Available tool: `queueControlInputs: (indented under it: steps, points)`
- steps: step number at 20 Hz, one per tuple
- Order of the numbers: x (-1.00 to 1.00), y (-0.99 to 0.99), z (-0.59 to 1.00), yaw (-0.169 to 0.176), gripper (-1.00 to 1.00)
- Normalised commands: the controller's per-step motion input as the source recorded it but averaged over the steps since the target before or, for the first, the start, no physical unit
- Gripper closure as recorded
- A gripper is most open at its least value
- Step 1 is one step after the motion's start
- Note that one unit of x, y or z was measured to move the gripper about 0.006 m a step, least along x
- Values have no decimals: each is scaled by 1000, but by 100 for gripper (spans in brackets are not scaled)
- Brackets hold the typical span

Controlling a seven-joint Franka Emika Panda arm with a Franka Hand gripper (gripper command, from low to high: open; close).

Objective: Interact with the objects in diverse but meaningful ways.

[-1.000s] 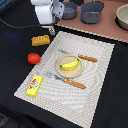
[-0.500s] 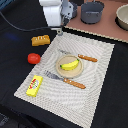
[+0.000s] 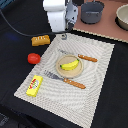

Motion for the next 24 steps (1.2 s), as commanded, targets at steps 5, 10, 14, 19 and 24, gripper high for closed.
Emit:
queueControlInputs:
  steps: [5, 10, 14, 19, 24]
  points:
    - [672, -311, 98, 0, -100]
    - [626, -242, 217, 15, -100]
    - [474, -169, 231, 54, -100]
    - [351, -71, 287, 94, -100]
    - [361, -116, 282, 115, -100]
